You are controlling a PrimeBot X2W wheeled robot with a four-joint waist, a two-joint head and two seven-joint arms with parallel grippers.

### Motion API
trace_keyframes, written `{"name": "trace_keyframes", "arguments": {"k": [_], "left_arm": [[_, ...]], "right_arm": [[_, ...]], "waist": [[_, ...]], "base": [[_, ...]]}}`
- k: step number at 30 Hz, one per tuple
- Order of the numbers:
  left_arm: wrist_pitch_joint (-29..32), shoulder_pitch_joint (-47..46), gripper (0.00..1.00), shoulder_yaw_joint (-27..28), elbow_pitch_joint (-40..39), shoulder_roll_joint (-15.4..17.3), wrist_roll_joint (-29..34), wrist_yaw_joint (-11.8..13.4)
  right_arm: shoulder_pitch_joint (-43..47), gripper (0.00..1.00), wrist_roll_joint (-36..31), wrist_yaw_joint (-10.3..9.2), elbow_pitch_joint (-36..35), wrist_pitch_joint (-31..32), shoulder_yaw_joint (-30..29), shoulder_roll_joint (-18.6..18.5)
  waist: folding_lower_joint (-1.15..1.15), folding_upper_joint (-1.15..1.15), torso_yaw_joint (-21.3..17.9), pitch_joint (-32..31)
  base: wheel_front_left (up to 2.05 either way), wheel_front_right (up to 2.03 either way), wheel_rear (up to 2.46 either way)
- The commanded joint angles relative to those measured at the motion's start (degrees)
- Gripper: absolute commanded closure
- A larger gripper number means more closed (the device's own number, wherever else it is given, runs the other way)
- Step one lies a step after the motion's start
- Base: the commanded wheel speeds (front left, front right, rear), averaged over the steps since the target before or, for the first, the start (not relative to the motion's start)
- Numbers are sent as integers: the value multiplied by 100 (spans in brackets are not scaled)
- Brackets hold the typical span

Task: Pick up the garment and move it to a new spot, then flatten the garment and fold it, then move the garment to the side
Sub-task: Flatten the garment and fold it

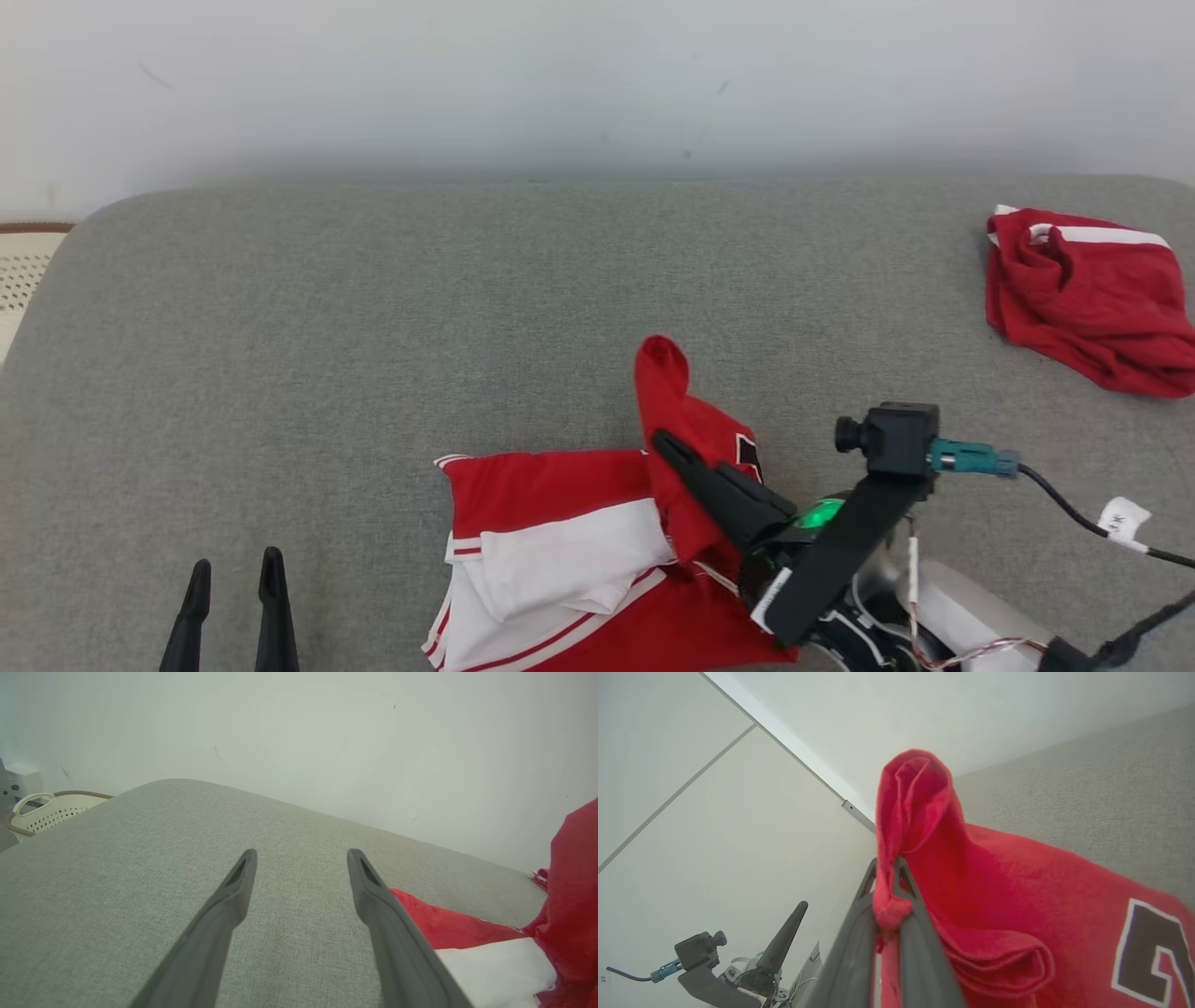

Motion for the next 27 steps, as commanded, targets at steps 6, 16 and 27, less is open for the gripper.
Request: {"name": "trace_keyframes", "arguments": {"k": [6, 16, 27], "left_arm": [[-22, -135, 0, -109, 77, 1, -39, -24], [-21, -251, 0, -308, 168, 2, -110, 9], [-21, -394, 0, -464, 319, 1, -193, 14]], "right_arm": [[-342, 100, 2, 2, 388, -155, 447, 282], [-828, 100, 34, 2, 1463, -450, 1021, 820], [-1154, 100, 132, 2, 2554, -702, 1488, 1338]], "waist": [[0, 0, 205, 53], [0, 0, 471, 110], [0, 0, 730, 148]], "base": [[0, 0, 0], [0, 0, 0], [0, 0, 0]]}}
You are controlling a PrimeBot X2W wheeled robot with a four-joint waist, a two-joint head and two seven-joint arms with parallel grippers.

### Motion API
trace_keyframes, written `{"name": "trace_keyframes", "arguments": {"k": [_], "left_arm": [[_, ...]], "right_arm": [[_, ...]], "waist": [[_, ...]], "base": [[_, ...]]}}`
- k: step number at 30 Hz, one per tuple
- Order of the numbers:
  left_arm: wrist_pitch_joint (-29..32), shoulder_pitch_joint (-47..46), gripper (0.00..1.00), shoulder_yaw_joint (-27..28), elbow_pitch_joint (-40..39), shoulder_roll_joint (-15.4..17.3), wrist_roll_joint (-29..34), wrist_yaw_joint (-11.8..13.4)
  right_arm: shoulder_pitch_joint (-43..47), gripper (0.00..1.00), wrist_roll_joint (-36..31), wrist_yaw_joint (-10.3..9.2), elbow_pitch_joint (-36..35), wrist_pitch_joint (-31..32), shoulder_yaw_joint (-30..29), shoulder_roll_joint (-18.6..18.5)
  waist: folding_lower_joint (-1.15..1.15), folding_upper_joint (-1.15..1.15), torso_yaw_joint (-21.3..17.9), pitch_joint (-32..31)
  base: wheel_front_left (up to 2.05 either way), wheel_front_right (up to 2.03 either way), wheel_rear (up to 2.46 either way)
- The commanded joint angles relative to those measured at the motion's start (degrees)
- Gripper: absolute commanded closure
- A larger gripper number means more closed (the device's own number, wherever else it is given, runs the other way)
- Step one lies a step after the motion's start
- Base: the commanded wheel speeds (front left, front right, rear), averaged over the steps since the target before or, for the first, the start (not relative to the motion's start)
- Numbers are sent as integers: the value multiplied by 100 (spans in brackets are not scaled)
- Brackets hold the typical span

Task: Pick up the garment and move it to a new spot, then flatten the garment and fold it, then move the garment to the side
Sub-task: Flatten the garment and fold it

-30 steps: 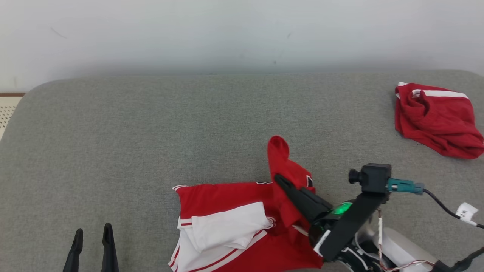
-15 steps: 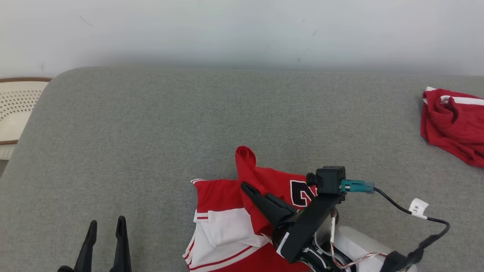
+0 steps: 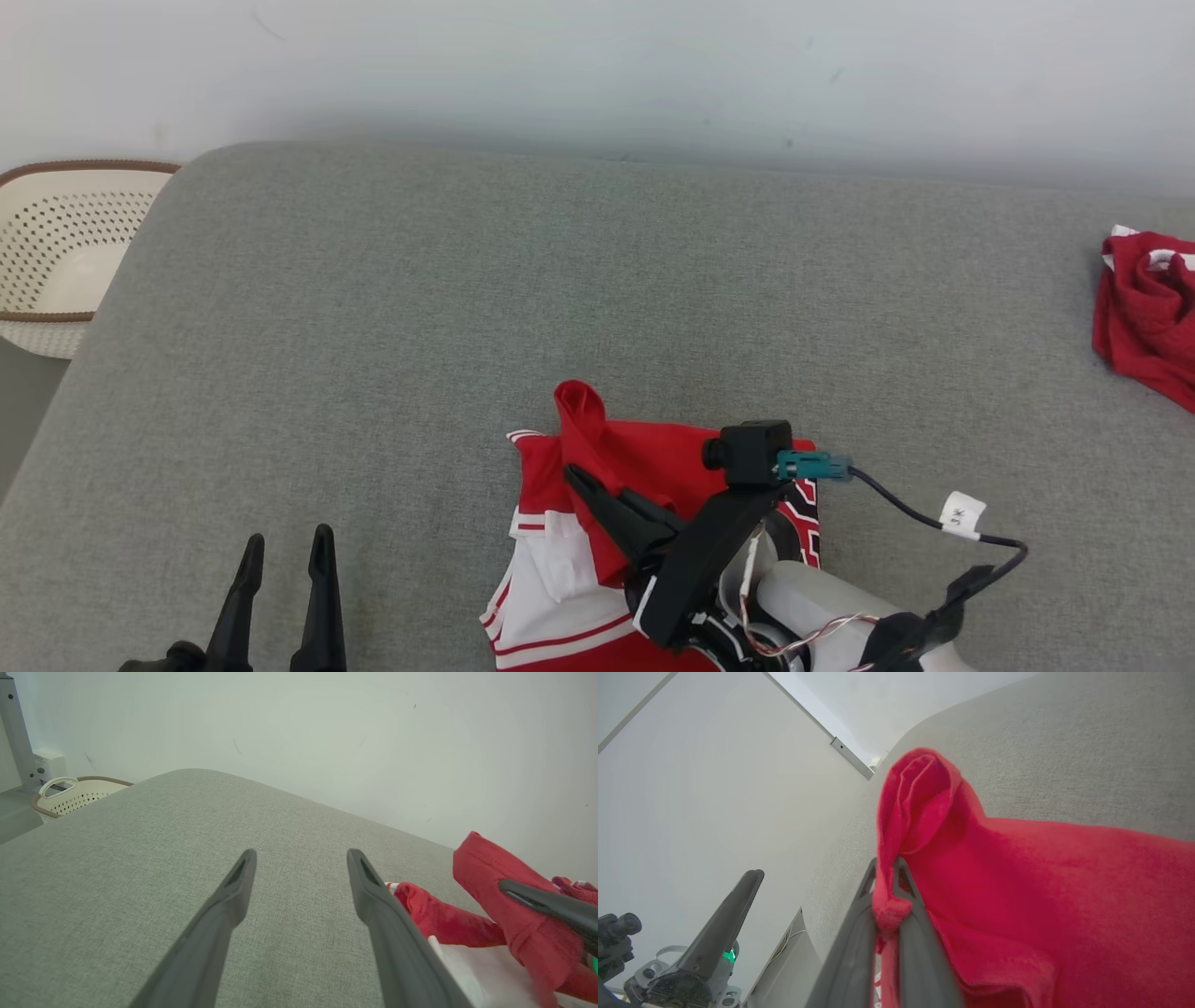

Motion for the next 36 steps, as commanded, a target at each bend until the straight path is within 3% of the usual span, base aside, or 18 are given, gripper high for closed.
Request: {"name": "trace_keyframes", "arguments": {"k": [1, 3, 4, 5, 6, 7, 17, 29, 36], "left_arm": [[-21, -51, 0, -16, 38, 2, -38, 8], [-21, -46, 0, -18, 63, 2, -35, 20], [-21, -45, 0, -21, 73, 1, -35, 23], [-21, -45, 0, -18, 82, 1, -34, 26], [-21, -42, 0, -10, 91, 2, -32, 28], [-21, -39, 0, 0, 99, 2, -29, 31], [-21, 44, 0, 81, 67, 2, 3, 27], [-22, 145, 0, 203, -62, 2, 41, 36], [-22, 159, 0, 258, -75, 1, 71, 45]], "right_arm": [[-64, 100, 61, 2, 140, -59, 80, 117], [-115, 100, 25, 2, 318, -109, 138, 171], [-120, 76, 37, 2, 383, -136, 165, 212], [-125, 36, 53, 2, 429, -158, 189, 241], [-139, 6, 52, 2, 455, -201, 210, 260], [-153, 0, 63, 2, 479, -237, 226, 267], [-325, 0, -70, 2, 153, -639, 115, -9], [144, 0, -814, 2, -282, -691, -1176, -726], [557, 0, -1189, 2, -230, -692, -1511, -908]], "waist": [[0, 0, 57, -1], [0, 0, 81, -6], [0, 0, 90, -9], [0, 0, 96, -14], [0, 0, 98, -18], [0, 0, 97, -23], [0, 0, -10, -72], [0, 0, -184, -84], [0, 0, -229, -99]], "base": [[0, 0, 0], [0, 0, 0], [0, 0, 0], [0, 0, 0], [0, 0, 0], [0, 0, 0], [0, 0, 0], [0, 0, 0], [0, 0, 0]]}}
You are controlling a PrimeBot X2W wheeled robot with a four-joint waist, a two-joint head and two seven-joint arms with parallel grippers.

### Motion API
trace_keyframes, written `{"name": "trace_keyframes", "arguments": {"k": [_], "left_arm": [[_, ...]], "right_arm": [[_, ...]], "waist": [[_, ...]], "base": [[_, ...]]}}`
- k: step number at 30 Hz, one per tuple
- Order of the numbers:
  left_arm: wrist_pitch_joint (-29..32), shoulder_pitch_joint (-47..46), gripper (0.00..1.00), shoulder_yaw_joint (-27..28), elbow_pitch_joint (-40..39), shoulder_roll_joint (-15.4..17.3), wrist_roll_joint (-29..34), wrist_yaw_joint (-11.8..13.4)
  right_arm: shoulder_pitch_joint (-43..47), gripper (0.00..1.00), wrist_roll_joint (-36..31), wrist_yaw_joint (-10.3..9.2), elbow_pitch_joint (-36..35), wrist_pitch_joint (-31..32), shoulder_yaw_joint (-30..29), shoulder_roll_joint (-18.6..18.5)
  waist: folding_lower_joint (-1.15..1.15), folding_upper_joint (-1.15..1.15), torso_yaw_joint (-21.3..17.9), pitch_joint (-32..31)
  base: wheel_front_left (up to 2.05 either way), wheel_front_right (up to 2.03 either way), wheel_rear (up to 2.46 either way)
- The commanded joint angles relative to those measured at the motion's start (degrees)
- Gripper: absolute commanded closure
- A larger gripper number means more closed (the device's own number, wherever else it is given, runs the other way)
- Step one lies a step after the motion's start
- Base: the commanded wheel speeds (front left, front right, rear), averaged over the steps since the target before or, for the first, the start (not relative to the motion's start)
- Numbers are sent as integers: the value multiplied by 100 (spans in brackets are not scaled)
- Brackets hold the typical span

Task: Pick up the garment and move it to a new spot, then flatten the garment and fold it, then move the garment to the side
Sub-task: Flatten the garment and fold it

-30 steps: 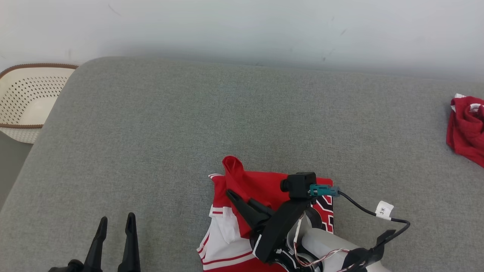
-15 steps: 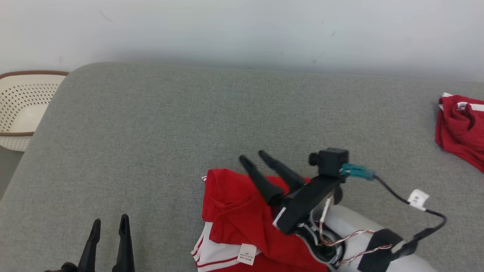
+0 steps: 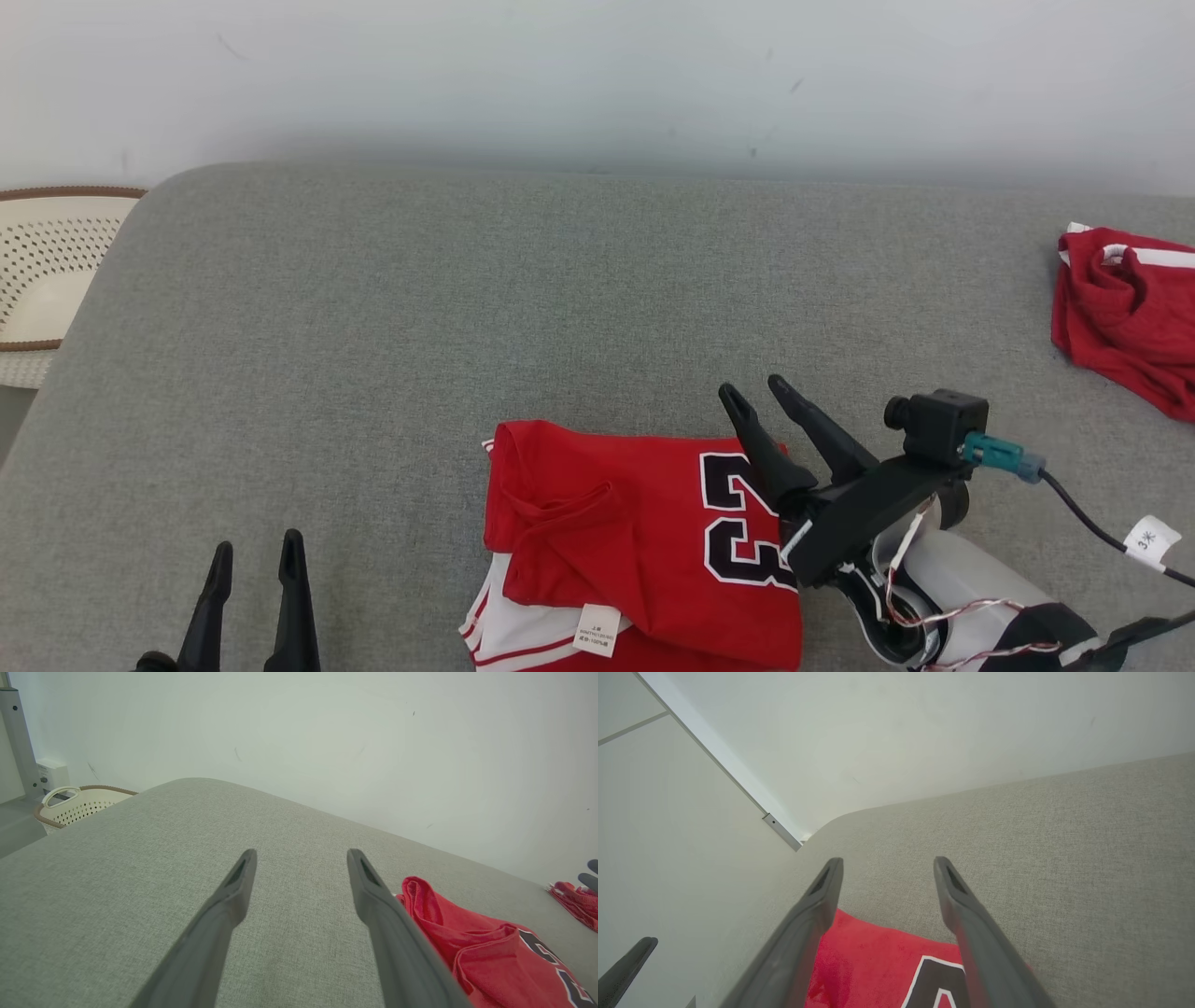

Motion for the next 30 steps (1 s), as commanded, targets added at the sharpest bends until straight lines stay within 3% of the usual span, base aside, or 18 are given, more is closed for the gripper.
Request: {"name": "trace_keyframes", "arguments": {"k": [1, 4, 6, 7, 8, 22, 30], "left_arm": [[-22, 73, 0, 5, -6, 2, 35, 12], [-22, 72, 0, 1, -11, 2, 41, 30], [-22, 65, 0, 5, -14, 2, 42, 31], [-22, 60, 0, 4, -16, 2, 43, 33], [-22, 53, 0, 3, -18, 2, 42, 33], [-22, -81, 0, -46, -20, 2, 53, 32], [-22, -123, 0, -53, -24, 2, 31, 10]], "right_arm": [[89, 0, -81, 2, 27, -8, 7, -14], [163, 0, -265, 2, 150, -8, 21, 8], [190, 56, -410, 2, 279, -8, 13, 58], [180, 95, -518, 2, 338, -9, 22, 86], [168, 100, -631, 2, 396, -9, 51, 127], [-6, 100, -1621, 2, 1311, -9, 239, 697], [-81, 100, -1812, 2, 1682, -9, 428, 1061]], "waist": [[0, 0, -5, -2], [0, 0, -12, 0], [0, 0, -17, 8], [0, 0, -18, 16], [0, 0, -20, 27], [0, 0, 60, 178], [0, 0, 167, 267]], "base": [[0, 0, 0], [0, 0, 0], [0, 0, 0], [0, 0, 0], [0, 0, 0], [0, 0, 0], [0, 0, 0]]}}
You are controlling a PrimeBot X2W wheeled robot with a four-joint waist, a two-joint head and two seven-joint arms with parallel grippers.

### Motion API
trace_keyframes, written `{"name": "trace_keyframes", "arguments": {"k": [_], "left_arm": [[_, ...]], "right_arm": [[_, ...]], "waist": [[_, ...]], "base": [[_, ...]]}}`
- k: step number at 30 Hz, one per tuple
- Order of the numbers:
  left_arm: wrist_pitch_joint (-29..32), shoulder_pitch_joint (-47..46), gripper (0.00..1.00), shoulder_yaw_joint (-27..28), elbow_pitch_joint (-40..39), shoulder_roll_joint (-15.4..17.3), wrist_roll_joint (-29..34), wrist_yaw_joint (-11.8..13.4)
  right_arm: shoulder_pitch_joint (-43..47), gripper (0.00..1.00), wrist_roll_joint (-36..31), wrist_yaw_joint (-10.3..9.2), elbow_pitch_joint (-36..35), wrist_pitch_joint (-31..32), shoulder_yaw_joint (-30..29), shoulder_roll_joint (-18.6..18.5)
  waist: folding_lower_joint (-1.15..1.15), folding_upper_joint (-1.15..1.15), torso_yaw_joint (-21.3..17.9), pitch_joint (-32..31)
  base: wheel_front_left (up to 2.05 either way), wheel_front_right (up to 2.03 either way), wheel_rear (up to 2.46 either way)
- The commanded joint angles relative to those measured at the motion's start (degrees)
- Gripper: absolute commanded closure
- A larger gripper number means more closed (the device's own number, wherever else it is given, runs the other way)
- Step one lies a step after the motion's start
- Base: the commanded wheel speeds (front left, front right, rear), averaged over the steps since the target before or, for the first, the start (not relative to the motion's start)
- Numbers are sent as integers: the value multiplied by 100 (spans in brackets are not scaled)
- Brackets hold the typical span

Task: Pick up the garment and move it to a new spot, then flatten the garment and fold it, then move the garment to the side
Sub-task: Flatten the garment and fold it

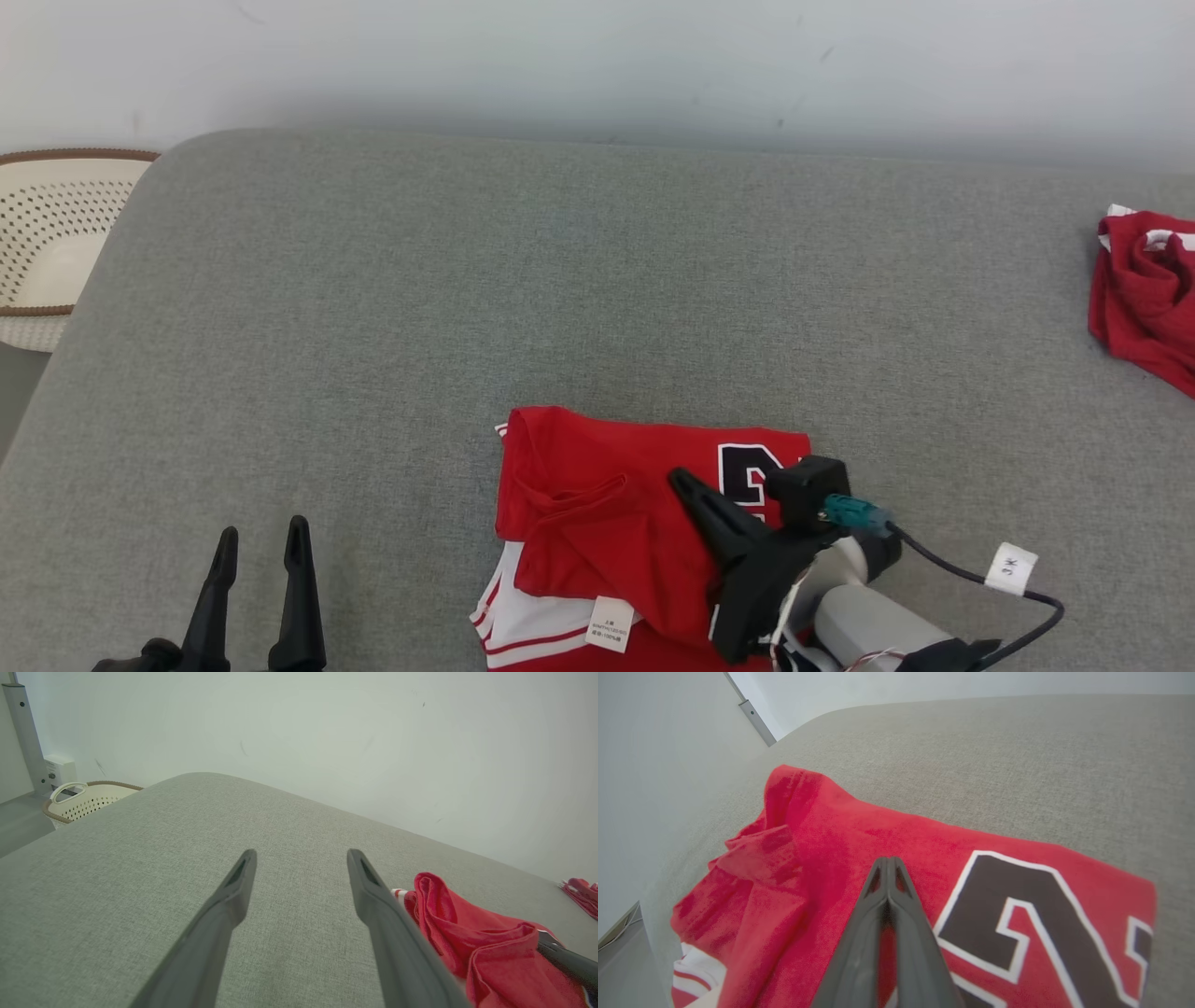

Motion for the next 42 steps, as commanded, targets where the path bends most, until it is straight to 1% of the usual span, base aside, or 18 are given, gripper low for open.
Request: {"name": "trace_keyframes", "arguments": {"k": [1, 9, 15, 22, 26, 29, 32, 34, 35, 36, 37, 38, 42], "left_arm": [[-22, -8, 0, 7, -3, 3, 3, -8], [-22, -15, 0, 12, -3, 2, -28, -30], [-22, -28, 0, 14, 3, 3, -41, -18], [-22, -21, 0, -4, 22, 3, -56, 11], [-23, 10, 0, -3, 28, 3, -67, 40], [-22, 24, 0, -6, 35, 3, -78, 38], [-22, 31, 0, 1, 36, 3, -73, 62], [-22, 47, 0, 18, 33, 3, -60, 75], [-22, 59, 0, 28, 31, 3, -53, 80], [-22, 74, 0, 41, 25, 3, -47, 87], [-22, 86, 0, 52, 18, 3, -43, 93], [-22, 86, 0, 52, 18, 3, -43, 93], [-22, 122, 0, 94, -10, 2, -25, 96]], "right_arm": [[-36, 100, -23, 2, 8, -9, 34, 79], [7, 100, 141, 2, -11, -9, 474, 320], [19, 100, 393, 2, -242, -9, 964, 367], [103, 100, 694, 2, -579, -9, 1485, 266], [181, 100, 758, 2, -721, 1, 1549, 184], [296, 100, 654, 2, -859, 122, 1556, 158], [200, 100, 766, 2, -917, 67, 1549, 70], [94, 56, 849, 2, -924, 16, 1545, 21], [60, 25, 882, 2, -933, -3, 1510, -6], [24, 6, 911, 2, -939, -8, 1424, -52], [-15, 0, 885, 2, -991, -12, 1269, -90], [-15, 0, 885, 2, -991, -12, 1269, -90], [92, 0, 646, 2, -1145, -7, 593, -286]], "waist": [[0, 0, 26, 15], [0, 0, 142, 46], [0, 0, 200, 57], [0, 0, 237, 25], [0, 0, 241, -11], [0, 0, 233, -37], [0, 0, 201, -70], [0, 0, 173, -100], [0, 0, 159, -117], [0, 0, 138, -136], [0, 0, 117, -147], [0, 0, 117, -147], [0, 0, 22, -192]], "base": [[0, 0, 0], [0, 0, 0], [0, 0, 0], [0, 0, 0], [0, 0, 0], [0, 0, 0], [0, 0, 0], [0, 0, 0], [0, 0, 0], [0, 0, 0], [0, 0, 0], [0, 0, 0], [0, 0, 0]]}}
